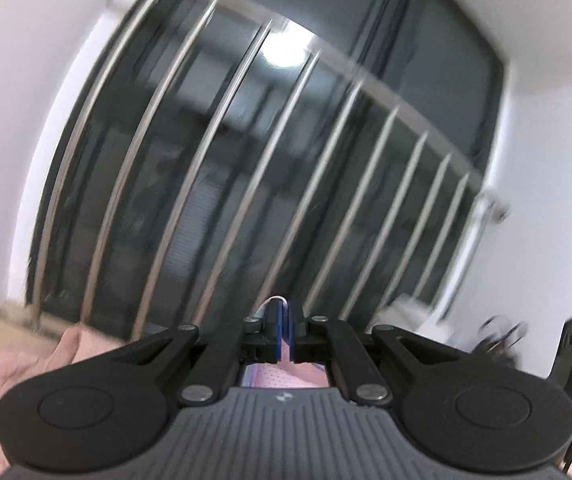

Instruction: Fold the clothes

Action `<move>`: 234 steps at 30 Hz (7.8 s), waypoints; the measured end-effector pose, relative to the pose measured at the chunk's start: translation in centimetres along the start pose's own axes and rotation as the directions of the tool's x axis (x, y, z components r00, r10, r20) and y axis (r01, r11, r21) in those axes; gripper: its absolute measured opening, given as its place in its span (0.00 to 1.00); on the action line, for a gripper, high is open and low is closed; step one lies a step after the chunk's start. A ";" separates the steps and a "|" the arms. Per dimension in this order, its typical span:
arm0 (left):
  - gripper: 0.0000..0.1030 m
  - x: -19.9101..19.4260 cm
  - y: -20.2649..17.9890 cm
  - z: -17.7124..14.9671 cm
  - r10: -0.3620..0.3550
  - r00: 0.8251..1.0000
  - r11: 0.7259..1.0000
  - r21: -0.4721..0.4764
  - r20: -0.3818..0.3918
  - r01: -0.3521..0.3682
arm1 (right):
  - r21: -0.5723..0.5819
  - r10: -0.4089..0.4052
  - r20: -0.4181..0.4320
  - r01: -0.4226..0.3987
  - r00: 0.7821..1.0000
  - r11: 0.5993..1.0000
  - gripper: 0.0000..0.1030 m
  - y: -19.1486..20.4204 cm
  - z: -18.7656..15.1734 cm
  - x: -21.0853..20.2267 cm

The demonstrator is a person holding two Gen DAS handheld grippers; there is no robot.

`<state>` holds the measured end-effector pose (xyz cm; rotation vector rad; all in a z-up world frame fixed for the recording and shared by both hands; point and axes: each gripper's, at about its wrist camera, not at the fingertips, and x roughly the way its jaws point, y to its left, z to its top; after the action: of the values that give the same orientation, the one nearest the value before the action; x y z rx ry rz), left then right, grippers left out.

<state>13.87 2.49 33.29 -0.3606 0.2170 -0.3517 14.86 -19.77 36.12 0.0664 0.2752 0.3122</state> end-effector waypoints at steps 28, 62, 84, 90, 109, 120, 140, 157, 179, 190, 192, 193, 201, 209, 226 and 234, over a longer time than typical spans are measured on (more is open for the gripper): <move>0.00 5.1 10.1 -29.0 0.192 0.816 0.977 0.186 -0.545 -0.106 | -0.016 0.085 -0.585 -0.116 0.807 0.993 0.10 -5.8 -30.8 11.8; 0.48 1.1 5.8 -31.6 0.095 0.872 0.952 0.299 -0.481 0.061 | 0.064 0.223 -0.507 -0.222 0.832 0.973 0.14 -6.0 -33.2 6.6; 0.02 7.8 11.3 -25.5 0.052 0.943 0.998 -0.022 -0.329 -0.063 | 0.052 0.154 -0.340 -0.145 0.928 0.988 0.03 -5.9 -27.4 11.9; 0.44 3.8 12.2 -24.0 0.108 0.940 0.994 0.004 -0.325 -0.113 | 0.031 0.122 -0.391 -0.119 0.912 0.992 0.22 -6.9 -26.1 14.0; 0.04 -1.6 8.1 -31.2 0.403 0.879 0.880 0.370 -0.254 -0.297 | -0.267 -0.066 -0.357 -0.034 0.932 0.963 0.05 -4.3 -33.4 3.2; 0.04 -16.7 1.0 -32.5 0.354 0.926 0.862 0.430 -0.131 -0.268 | -0.228 -0.091 -0.326 0.016 0.941 0.974 0.04 -2.0 -35.2 -9.2; 0.46 -21.7 1.6 -38.5 0.404 0.904 0.824 0.484 -0.138 -0.294 | -0.313 -0.198 -0.286 0.104 0.938 0.944 0.34 1.4 -41.8 -17.0; 0.46 -24.8 3.2 -37.8 0.321 0.911 0.907 0.362 -0.258 -0.217 | -0.354 -0.180 -0.364 0.043 0.914 0.934 0.44 2.5 -41.4 -19.6; 0.02 -12.9 9.5 -33.7 0.294 0.882 0.950 0.212 -0.367 -0.229 | -0.088 -0.017 -0.407 -0.020 0.913 0.996 0.05 -3.9 -38.5 -7.9; 0.28 -16.3 12.7 -32.5 0.303 0.910 0.948 -0.005 -0.283 -0.318 | -0.029 -0.071 -0.382 0.064 0.922 0.998 0.24 -5.3 -38.1 -9.0; 0.36 -17.4 11.6 -31.8 0.275 0.927 0.959 0.003 -0.257 -0.283 | -0.020 -0.064 -0.347 0.061 0.936 0.998 0.25 -5.3 -37.6 -10.4; 0.42 -17.1 10.8 -31.7 0.214 0.940 0.975 0.006 -0.267 -0.221 | -0.003 -0.025 -0.340 0.025 0.940 1.000 0.25 -5.2 -37.4 -10.9; 0.44 -11.3 6.7 -33.8 0.042 0.887 0.999 0.043 -0.459 -0.025 | 0.174 0.236 -0.396 -0.180 0.887 0.968 0.29 -4.2 -36.9 -6.9; 0.18 -10.8 6.5 -34.7 0.041 0.871 0.999 0.046 -0.490 -0.022 | 0.274 0.330 -0.327 -0.245 0.886 0.930 0.03 -4.3 -36.3 -7.1; 0.01 -13.7 4.7 -33.2 0.094 0.938 0.992 0.109 -0.333 -0.061 | 0.137 0.276 -0.363 -0.242 0.890 0.961 0.03 -2.1 -35.6 -7.3; 0.06 -12.0 6.5 -33.8 0.212 0.910 0.972 0.173 -0.357 -0.158 | 0.045 0.246 -0.406 -0.250 0.880 0.967 0.12 0.2 -35.0 -3.0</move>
<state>-4.23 2.35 1.67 -0.1283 0.5944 -0.2429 2.35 -19.76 3.33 0.0264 0.6866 0.5850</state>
